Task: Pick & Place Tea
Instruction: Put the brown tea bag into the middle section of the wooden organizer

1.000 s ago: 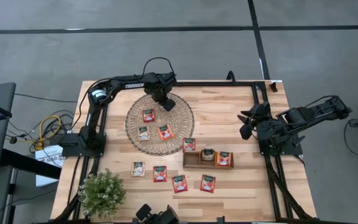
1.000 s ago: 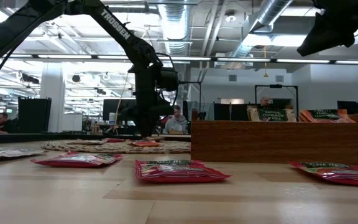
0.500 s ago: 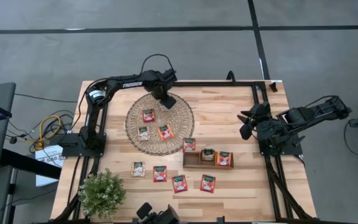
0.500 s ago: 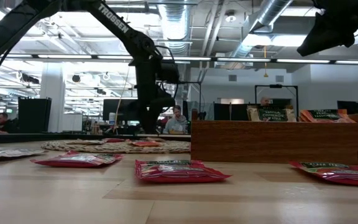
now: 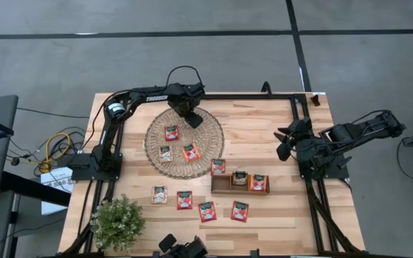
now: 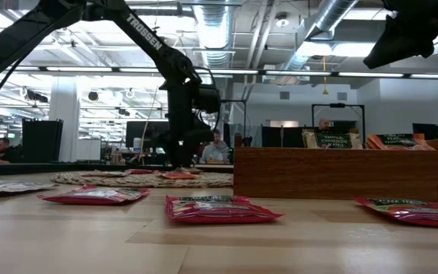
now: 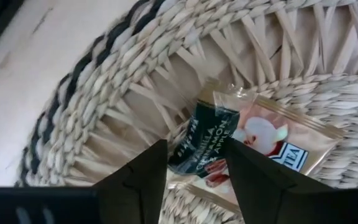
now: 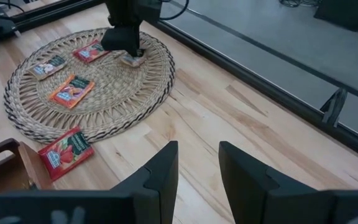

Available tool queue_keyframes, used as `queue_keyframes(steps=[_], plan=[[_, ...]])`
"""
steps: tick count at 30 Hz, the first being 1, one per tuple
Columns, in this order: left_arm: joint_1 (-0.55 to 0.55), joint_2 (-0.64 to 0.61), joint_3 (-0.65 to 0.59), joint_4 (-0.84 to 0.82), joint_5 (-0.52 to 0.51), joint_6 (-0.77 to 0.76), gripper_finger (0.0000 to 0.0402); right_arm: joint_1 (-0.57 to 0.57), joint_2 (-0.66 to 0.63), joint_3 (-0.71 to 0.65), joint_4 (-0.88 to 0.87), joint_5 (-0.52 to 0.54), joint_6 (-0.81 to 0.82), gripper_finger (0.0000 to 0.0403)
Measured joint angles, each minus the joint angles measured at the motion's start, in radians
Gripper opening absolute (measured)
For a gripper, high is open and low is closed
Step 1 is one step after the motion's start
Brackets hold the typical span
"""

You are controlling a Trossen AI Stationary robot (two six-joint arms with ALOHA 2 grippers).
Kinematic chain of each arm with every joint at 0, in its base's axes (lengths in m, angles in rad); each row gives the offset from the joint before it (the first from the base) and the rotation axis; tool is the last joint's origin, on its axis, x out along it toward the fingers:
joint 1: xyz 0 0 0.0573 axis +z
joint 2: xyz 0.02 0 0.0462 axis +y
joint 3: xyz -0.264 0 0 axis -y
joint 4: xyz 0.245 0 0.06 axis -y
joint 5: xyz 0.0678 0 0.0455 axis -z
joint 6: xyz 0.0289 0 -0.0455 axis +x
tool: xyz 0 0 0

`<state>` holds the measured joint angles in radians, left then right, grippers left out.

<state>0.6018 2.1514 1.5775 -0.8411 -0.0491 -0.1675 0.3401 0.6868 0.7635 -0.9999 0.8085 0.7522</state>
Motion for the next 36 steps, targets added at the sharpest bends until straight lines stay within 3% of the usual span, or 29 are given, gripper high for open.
queue_keyframes(steps=[9, 26, 36], plan=[[0.0, 0.004, -0.001, 0.005, 0.019, 0.018, 0.0135, 0.0, 0.0, 0.0, 0.002, 0.0, 0.007, 0.0109], [-0.001, 0.003, -0.004, 0.028, -0.039, 0.0, 0.0016, 0.0, 0.0, 0.0, 0.004, 0.0, 0.008, 0.0109], [0.001, -0.085, -0.01, 0.028, -0.111, -0.009, 0.0001, 0.0, 0.0, 0.0, 0.006, -0.001, 0.008, 0.0109]])
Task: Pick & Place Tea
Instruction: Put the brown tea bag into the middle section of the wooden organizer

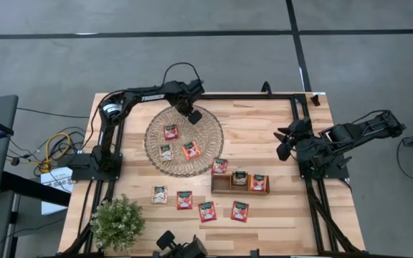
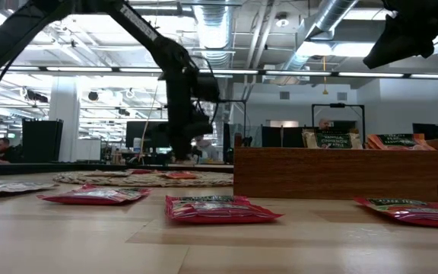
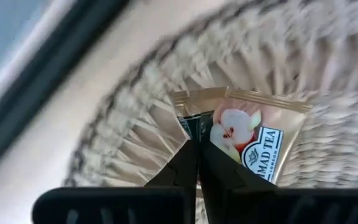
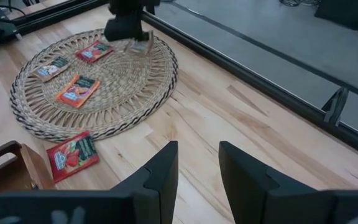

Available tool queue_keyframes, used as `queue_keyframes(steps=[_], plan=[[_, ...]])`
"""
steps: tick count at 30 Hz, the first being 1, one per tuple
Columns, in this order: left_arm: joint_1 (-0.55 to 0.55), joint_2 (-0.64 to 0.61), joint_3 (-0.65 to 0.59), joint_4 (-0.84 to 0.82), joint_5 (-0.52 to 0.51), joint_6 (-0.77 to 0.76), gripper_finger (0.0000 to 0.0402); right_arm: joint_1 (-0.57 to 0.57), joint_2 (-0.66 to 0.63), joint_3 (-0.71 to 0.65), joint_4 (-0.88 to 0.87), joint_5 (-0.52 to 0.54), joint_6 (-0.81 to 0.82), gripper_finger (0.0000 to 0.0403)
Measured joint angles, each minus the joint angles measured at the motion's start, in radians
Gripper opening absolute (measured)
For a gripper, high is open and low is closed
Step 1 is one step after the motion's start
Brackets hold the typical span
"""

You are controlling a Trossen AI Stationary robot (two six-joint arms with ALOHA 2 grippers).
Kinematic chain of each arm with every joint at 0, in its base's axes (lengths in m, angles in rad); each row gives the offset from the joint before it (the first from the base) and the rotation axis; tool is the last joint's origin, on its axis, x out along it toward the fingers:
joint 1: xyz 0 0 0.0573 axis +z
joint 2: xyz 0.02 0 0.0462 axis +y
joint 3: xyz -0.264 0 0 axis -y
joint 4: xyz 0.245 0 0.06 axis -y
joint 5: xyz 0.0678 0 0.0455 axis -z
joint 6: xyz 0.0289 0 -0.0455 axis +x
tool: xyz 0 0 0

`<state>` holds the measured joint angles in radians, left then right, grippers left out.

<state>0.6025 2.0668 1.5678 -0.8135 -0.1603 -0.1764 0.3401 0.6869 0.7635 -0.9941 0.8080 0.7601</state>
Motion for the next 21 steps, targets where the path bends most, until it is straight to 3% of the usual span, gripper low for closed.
queue_keyframes(steps=[12, 16, 21], plan=[[-0.062, -0.2, 0.001, 0.014, 0.032, 0.0, 0.0001, 0.0, 0.0, 0.0, 0.141, -0.077, -0.012, 0.0109], [-0.129, -0.266, 0.003, 0.094, 0.109, 0.001, 0.0001, -0.018, 0.031, 0.0, 0.317, -0.106, -0.158, 0.011], [-0.242, -0.304, 0.003, 0.226, 0.148, 0.032, 0.0001, -0.117, 0.115, 0.001, 0.576, -0.222, -0.353, 0.0126]])
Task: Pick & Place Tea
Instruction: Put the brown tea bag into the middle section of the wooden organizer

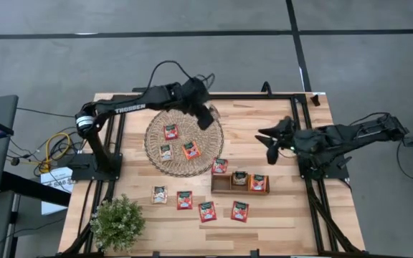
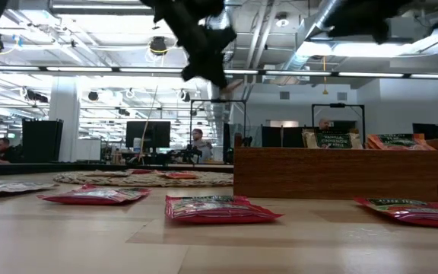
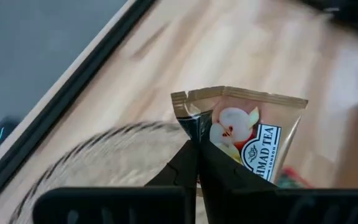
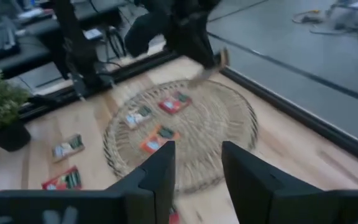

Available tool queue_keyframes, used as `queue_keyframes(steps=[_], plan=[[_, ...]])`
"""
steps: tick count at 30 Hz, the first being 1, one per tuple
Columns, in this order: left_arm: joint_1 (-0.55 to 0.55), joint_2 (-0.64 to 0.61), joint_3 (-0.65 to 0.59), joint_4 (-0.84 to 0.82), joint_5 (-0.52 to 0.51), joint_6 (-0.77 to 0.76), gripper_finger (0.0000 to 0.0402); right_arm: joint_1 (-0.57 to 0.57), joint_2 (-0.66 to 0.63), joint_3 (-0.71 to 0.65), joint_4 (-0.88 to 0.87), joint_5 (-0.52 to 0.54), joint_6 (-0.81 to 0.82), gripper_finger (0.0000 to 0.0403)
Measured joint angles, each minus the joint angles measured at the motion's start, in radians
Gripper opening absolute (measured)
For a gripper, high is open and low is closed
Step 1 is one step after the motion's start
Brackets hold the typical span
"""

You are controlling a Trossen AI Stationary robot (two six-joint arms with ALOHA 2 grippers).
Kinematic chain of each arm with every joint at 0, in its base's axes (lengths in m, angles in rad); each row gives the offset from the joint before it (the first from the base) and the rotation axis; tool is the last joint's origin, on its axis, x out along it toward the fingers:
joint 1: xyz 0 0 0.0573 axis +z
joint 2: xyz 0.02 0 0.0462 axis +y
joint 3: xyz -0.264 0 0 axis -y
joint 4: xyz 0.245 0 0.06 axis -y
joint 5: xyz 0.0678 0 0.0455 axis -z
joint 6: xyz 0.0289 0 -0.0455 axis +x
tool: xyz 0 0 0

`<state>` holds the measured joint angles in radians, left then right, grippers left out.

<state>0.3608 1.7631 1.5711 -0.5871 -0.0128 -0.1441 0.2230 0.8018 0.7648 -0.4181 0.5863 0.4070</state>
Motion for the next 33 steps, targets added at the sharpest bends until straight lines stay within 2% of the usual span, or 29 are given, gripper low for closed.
queue_keyframes(steps=[4, 10, 14, 20, 24, 33], plan=[[-0.093, 0.0, 0.0, 0.053, -0.029, 0.085, 0.0001, -0.114, 0.071, 0.001, 0.086, -0.129, -0.042, 0.0156], [-0.2, -0.001, 0.0, 0.073, -0.233, 0.19, 0.0001, -0.254, 0.135, -0.001, 0.122, -0.267, -0.042, 0.0207], [-0.244, -0.001, 0.0, 0.11, -0.296, 0.218, 0.0, -0.311, 0.179, -0.001, 0.232, -0.373, -0.041, 0.0229], [-0.295, -0.001, 0.001, 0.175, -0.389, 0.292, 0.0, -0.36, 0.258, -0.001, 0.346, -0.425, -0.041, 0.0235], [-0.308, -0.001, 0.001, 0.17, -0.413, 0.313, 0.0, -0.383, 0.302, -0.001, 0.409, -0.468, -0.041, 0.0235], [-0.316, -0.001, 0.001, 0.163, -0.437, 0.316, 0.0, -0.403, 0.385, 0.063, 0.418, -0.517, -0.069, 0.0235]])
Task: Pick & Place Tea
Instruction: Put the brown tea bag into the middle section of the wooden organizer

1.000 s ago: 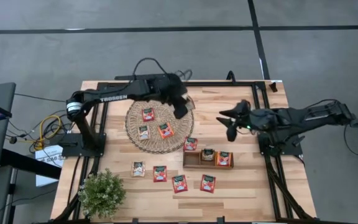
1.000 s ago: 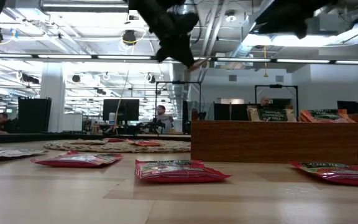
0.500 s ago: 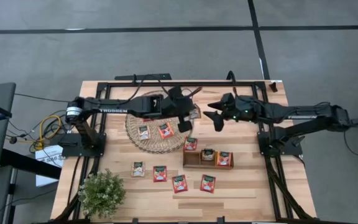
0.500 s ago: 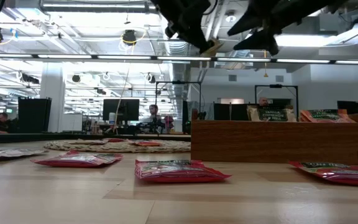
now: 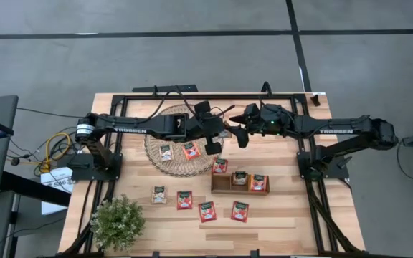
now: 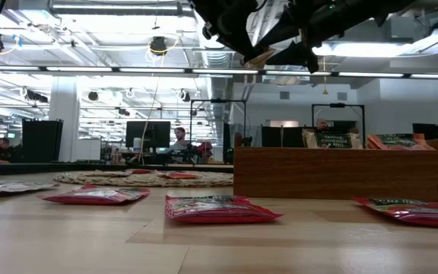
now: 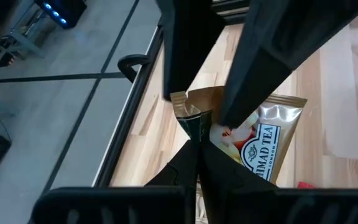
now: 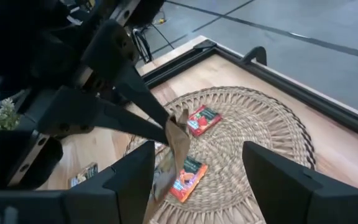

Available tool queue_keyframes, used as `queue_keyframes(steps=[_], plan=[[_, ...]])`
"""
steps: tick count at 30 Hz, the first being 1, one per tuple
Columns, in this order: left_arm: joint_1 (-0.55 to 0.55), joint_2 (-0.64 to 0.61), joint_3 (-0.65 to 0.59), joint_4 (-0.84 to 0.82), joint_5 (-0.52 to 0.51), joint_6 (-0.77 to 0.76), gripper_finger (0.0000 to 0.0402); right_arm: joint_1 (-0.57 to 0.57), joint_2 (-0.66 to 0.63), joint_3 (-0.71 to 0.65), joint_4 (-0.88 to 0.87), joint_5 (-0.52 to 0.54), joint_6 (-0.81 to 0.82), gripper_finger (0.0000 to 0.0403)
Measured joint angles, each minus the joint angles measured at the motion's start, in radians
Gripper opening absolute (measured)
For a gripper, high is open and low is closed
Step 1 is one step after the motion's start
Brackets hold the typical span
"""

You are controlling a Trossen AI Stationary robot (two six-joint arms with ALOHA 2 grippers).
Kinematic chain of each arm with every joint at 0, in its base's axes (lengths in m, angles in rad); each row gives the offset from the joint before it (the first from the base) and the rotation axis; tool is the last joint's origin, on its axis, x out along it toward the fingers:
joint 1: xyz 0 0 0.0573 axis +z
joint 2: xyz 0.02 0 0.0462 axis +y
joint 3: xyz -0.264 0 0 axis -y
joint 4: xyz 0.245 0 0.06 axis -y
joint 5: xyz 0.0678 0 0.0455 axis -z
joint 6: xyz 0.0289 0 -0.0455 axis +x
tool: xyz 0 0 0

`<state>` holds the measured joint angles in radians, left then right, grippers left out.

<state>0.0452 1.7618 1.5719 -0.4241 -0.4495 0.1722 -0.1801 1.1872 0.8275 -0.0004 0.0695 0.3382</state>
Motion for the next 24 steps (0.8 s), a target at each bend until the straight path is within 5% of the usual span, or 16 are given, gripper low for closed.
queue_keyframes(steps=[6, 24], plan=[[0.0, 0.0, 0.0, -0.022, 0.002, 0.0, 0.0, -0.006, 0.046, 0.029, -0.022, -0.002, -0.01, 0.021], [0.0, 0.0, 0.0, -0.07, 0.019, 0.0, 0.0, -0.013, 0.043, 0.033, -0.013, -0.028, -0.054, 0.0039]])
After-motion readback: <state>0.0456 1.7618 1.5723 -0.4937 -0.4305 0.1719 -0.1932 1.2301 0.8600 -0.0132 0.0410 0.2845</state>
